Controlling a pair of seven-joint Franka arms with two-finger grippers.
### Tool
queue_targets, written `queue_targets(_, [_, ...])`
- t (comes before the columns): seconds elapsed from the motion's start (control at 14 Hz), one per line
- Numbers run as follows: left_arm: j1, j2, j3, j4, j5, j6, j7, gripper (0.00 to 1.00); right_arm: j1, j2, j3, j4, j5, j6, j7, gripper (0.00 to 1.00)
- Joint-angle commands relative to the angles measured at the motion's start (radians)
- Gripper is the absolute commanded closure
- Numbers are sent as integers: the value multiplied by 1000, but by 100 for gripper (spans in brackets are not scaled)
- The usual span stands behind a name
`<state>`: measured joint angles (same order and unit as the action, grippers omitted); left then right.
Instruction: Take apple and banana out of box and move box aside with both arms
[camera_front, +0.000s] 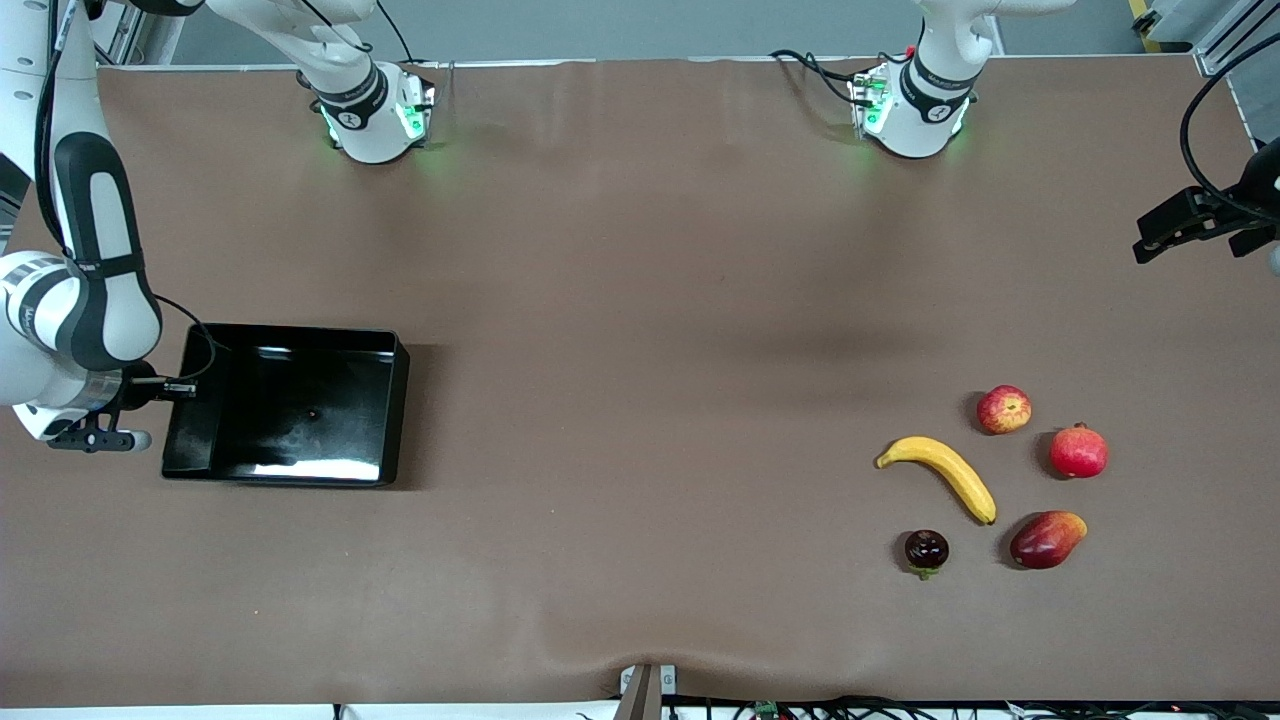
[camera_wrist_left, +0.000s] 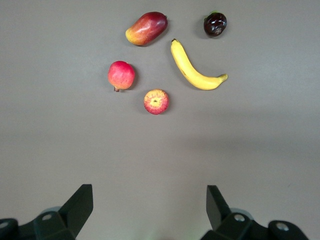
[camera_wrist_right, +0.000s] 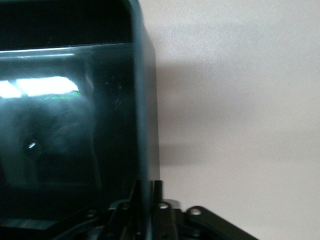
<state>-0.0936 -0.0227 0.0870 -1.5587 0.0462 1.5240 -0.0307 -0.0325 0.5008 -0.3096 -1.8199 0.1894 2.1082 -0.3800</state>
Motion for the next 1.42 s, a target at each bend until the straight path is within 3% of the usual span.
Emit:
queue_targets(0.0, [-21,-28,19,-26,-11,1,15,0,-17,-11,14,8,-5,-13,-3,61])
queue_targets(0.07, [-21,-26,19,-26,-9,1,17,0,-17,-11,14,10,-4,-11,-3,44])
queue_targets(0.14, [-23,-25,19,-26,-9,1,17,0,-15,-11,15,14,-2,-11,-3,38])
queue_targets(0.28, [-23,-23,17,-24,-8,1,15,0,-12,-14,15,31,-1,-11,0,7])
queue_targets(0.36, [-28,-23,13,-26,-3,-5,6,0,-12,-19,15,57,1,-17,-3,0])
queue_targets(0.85, [-20,-28,7,-35,-2,-8,18,0,40,-212,26,114,-11,-88,3,0])
queue_targets(1.21, [-15,-29,8,-32,0,-2,29,0,108,-304,27,195,-137,-201,36,0])
queue_targets(1.35, [-12,-29,8,-26,0,-2,31,0,97,-350,97,195,-154,-269,136,0])
